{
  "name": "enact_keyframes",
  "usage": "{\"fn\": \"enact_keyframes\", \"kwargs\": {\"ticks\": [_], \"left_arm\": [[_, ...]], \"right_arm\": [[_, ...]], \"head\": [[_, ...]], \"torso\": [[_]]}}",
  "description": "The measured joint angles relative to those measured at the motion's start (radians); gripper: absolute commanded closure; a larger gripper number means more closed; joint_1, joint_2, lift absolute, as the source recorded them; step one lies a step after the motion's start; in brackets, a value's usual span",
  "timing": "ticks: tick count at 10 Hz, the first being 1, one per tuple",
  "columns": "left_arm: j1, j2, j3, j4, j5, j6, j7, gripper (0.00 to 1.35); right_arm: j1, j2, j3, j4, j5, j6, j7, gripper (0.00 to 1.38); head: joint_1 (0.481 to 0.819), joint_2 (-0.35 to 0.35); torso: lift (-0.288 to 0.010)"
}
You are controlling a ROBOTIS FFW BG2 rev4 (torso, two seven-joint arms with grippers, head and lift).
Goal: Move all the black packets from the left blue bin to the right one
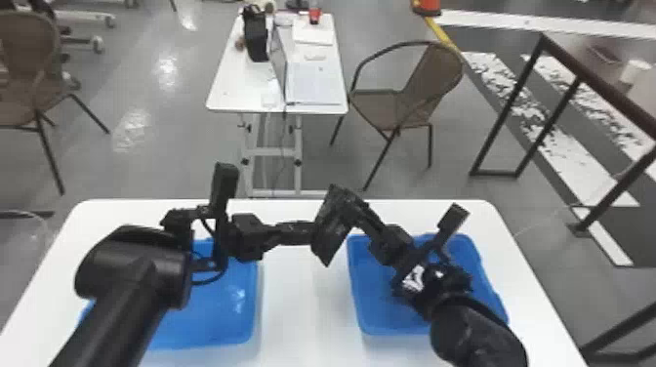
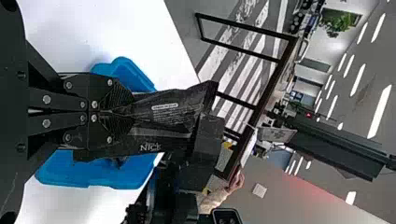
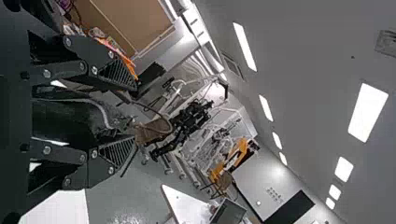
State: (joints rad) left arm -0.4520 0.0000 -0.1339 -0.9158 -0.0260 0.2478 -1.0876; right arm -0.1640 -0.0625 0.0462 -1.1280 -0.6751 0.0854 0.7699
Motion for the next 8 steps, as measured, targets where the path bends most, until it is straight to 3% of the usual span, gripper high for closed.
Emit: {"fn": "enact_keyframes", "kwargs": {"ticks": [4,6,7,8], "left_arm": [[0.002,0.0,0.015,0.0,0.013,-0.01,0.023,1.17],[0.031,0.0,0.04,-0.001,0.047,-0.009,0.083,0.4],[0.062,0.0,0.073,-0.005,0.07,0.0,0.094,0.12],[0.104,0.0,0.112,-0.037,0.082,0.016,0.114,0.09]], "right_arm": [[-0.002,0.003,0.011,0.027,0.008,-0.04,0.042,1.28],[-0.002,0.007,0.005,0.047,-0.034,-0.052,0.041,1.28],[-0.002,0.007,-0.02,0.058,-0.04,-0.054,0.04,1.28],[-0.002,0.001,-0.058,0.067,-0.031,-0.054,0.039,1.28]], "head": [[0.695,-0.095],[0.695,-0.09],[0.695,-0.09],[0.695,-0.096]], "torso": [[0.0],[0.0],[0.0],[0.0]]}}
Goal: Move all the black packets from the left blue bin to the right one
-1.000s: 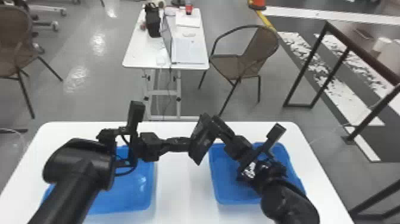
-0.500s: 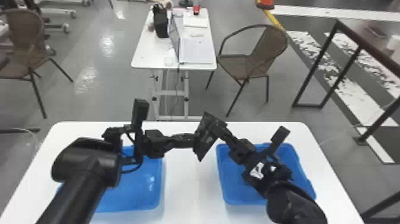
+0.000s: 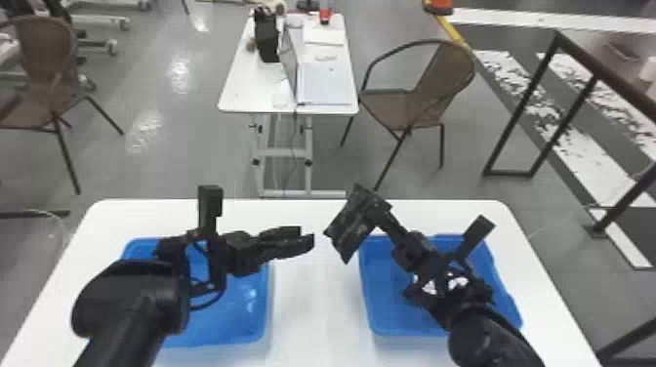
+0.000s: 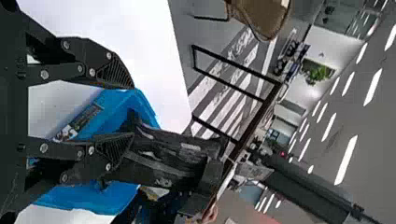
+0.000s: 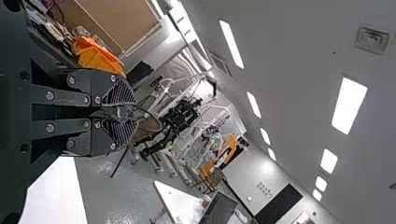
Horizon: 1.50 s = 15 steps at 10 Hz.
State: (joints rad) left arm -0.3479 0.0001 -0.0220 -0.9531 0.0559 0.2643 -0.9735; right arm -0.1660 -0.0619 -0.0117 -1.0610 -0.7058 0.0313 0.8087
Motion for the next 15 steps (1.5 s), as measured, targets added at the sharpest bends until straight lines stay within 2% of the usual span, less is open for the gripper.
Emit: {"fn": "enact_keyframes", "kwargs": {"ticks": [2,4,5,6,7,8,9,10,11,13,15], "left_arm": [[0.121,0.003,0.072,-0.154,0.062,0.026,0.08,0.0],[0.26,0.029,0.151,-0.392,0.108,0.049,0.17,0.0],[0.319,0.039,0.193,-0.507,0.103,0.059,0.202,0.05],[0.362,0.041,0.236,-0.596,0.092,0.069,0.218,0.2],[0.393,0.032,0.278,-0.655,0.085,0.078,0.222,0.27],[0.415,0.017,0.319,-0.69,0.079,0.079,0.223,0.28],[0.429,0.004,0.357,-0.706,0.066,0.076,0.223,0.29],[0.436,0.001,0.392,-0.71,0.038,0.082,0.224,0.29],[0.438,0.0,0.42,-0.711,-0.007,0.101,0.225,0.29],[0.438,0.0,0.443,-0.706,-0.094,0.182,0.244,0.3],[0.419,0.0,0.431,-0.699,-0.193,0.291,0.274,0.3]], "right_arm": [[0.0,-0.036,-0.061,0.021,0.018,0.002,-0.013,1.28],[0.011,-0.085,-0.108,0.056,0.022,0.017,-0.035,1.28],[0.021,-0.097,-0.143,0.07,0.034,0.042,-0.042,1.28],[0.027,-0.1,-0.181,0.086,0.06,0.066,-0.044,1.28],[0.022,-0.103,-0.212,0.114,0.091,0.083,-0.043,1.28],[0.011,-0.108,-0.23,0.149,0.11,0.102,-0.043,1.27],[0.003,-0.116,-0.237,0.178,0.123,0.127,-0.045,0.91],[-0.002,-0.122,-0.244,0.19,0.151,0.143,-0.066,0.27],[0.003,-0.121,-0.254,0.17,0.185,0.13,-0.117,0.0],[0.049,-0.095,-0.272,0.055,0.192,0.028,-0.226,0.22],[0.095,-0.061,-0.299,-0.066,0.175,0.002,-0.236,0.34]], "head": [[0.695,-0.11],[0.695,-0.101],[0.695,-0.089],[0.695,-0.078],[0.695,-0.072],[0.695,-0.062],[0.695,-0.049],[0.695,-0.032],[0.695,-0.026],[0.695,-0.03],[0.695,-0.026]], "torso": [[0.0],[0.0],[0.0],[0.0],[0.0],[0.0],[0.0],[0.0],[0.0],[0.0],[0.0]]}}
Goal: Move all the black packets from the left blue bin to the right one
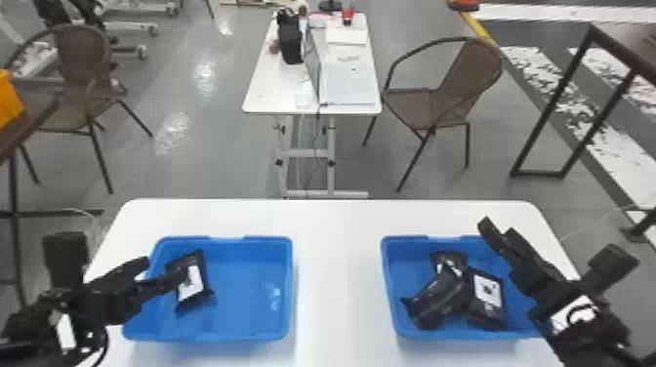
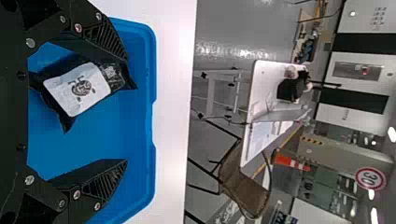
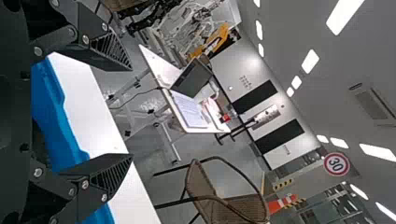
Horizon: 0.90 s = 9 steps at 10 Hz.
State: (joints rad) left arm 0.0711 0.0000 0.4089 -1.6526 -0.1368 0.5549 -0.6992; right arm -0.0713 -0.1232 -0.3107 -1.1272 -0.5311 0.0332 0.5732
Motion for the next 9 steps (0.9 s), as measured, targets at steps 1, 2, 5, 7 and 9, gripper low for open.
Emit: {"fn": "enact_keyframes", "kwargs": {"ticks": [1,2,5,7,9], "left_arm": [[-0.024,0.0,-0.012,0.015,-0.058,0.054,0.0,0.31],[-0.051,0.0,-0.025,0.055,-0.088,0.092,0.0,0.31],[-0.119,0.0,-0.084,0.121,-0.234,0.2,0.061,0.31],[-0.149,0.0,-0.099,0.14,-0.292,0.255,0.109,0.31],[-0.182,0.0,-0.105,0.21,-0.294,0.253,0.13,0.31]], "right_arm": [[0.018,0.004,0.01,-0.037,-0.019,0.0,0.0,0.35],[0.033,0.009,0.022,-0.067,-0.04,-0.001,0.001,0.35],[0.06,0.026,0.028,-0.097,-0.089,0.001,0.021,0.35],[0.068,0.027,0.029,-0.097,-0.099,0.012,0.03,0.35],[0.071,0.029,0.03,-0.089,-0.112,0.014,0.041,0.35]], "head": [[0.695,-0.02],[0.695,-0.014],[0.695,0.001],[0.695,0.022],[0.695,0.025]], "torso": [[0.0],[0.0],[0.0],[0.0],[0.0]]}}
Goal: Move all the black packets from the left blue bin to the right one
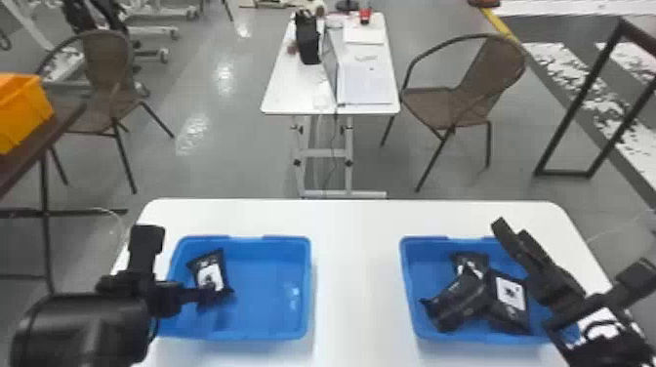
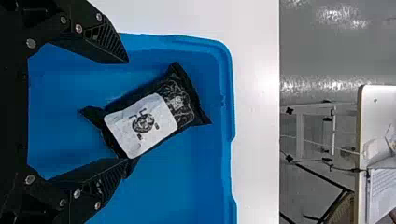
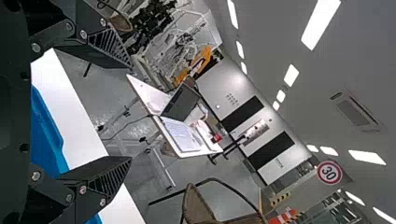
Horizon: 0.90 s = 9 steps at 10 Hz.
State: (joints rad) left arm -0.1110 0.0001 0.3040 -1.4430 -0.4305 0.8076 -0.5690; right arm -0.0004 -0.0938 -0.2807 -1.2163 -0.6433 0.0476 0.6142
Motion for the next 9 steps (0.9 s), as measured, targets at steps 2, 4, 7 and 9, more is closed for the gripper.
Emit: {"fn": "enact_keyframes", "kwargs": {"ticks": [2,4,7,9], "left_arm": [[-0.037,0.006,-0.012,0.098,0.026,-0.045,0.027,0.31],[-0.072,0.012,-0.022,0.18,0.039,-0.071,0.037,0.31],[-0.13,0.033,-0.03,0.298,0.042,-0.077,0.055,0.69],[-0.141,0.052,-0.049,0.321,0.04,-0.097,0.069,1.04]], "right_arm": [[0.009,0.0,0.0,0.001,-0.013,0.0,0.011,0.35],[0.015,0.0,0.0,0.003,-0.022,0.001,0.021,0.35],[0.018,0.0,0.0,0.01,-0.04,0.004,0.033,0.35],[0.019,0.0,0.0,0.012,-0.045,0.005,0.038,0.35]], "head": [[0.695,0.014],[0.695,0.006],[0.695,0.007],[0.695,0.016]], "torso": [[0.0],[0.0],[0.0],[0.0]]}}
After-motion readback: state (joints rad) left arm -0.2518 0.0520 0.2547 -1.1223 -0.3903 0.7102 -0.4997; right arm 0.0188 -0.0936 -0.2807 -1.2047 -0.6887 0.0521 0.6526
